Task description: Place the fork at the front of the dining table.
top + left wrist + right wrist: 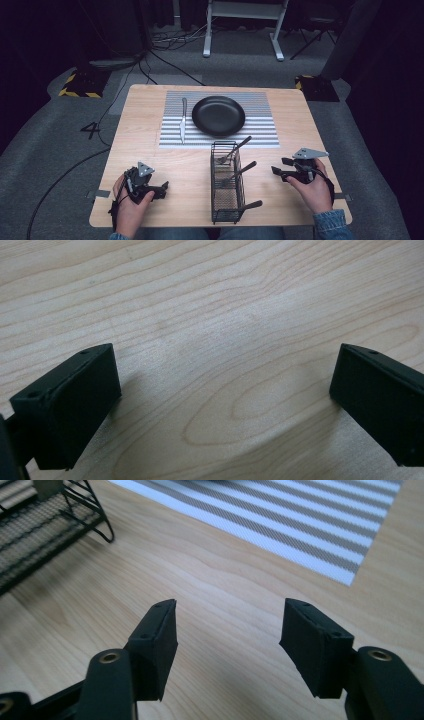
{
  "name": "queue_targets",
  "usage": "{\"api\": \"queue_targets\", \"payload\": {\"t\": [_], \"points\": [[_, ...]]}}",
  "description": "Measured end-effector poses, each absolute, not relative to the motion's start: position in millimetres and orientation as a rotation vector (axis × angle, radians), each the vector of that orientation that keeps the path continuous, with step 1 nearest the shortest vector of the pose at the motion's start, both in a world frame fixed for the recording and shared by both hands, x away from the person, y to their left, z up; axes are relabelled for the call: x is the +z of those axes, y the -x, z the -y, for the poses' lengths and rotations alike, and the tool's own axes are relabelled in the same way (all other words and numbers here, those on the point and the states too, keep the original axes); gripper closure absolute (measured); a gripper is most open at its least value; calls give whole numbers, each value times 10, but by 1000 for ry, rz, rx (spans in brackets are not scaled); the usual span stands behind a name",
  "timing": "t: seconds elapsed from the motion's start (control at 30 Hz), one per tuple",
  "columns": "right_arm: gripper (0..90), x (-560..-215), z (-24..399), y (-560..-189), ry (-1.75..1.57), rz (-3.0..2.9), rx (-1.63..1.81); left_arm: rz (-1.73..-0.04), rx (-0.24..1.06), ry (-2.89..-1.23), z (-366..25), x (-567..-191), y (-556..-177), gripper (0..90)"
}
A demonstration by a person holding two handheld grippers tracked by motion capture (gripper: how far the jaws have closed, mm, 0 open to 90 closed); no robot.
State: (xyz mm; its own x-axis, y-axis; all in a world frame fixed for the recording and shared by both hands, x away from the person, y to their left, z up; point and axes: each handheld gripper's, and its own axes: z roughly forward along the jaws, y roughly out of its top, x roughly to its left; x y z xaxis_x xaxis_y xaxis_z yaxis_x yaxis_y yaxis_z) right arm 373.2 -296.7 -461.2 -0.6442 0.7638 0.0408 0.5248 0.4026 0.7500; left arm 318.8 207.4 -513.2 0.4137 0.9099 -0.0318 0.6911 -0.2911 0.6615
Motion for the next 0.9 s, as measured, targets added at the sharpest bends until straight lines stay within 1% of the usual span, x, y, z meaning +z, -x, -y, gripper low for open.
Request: {"api": "queue_targets", "payload": {"t": [0.07,0.1,0.37,0.9], "points": [[409,-4490,2907,-3723,-1086,-2366,1121,-1352,472,-2072,-2074,-5133,-3188,1],[409,-4490,2907,-3723,-1086,-2366,1121,-1352,473,-2073,-2074,-5132,-3188,1],[419,-4147,2710,-3678,-969,-2377,1193,-1352,473,-2073,-2074,-5132,-3188,1],[439,-3821,2405,-3662,-848,-2416,1304,-1352,472,-2072,-2074,-5132,-3189,1]]}}
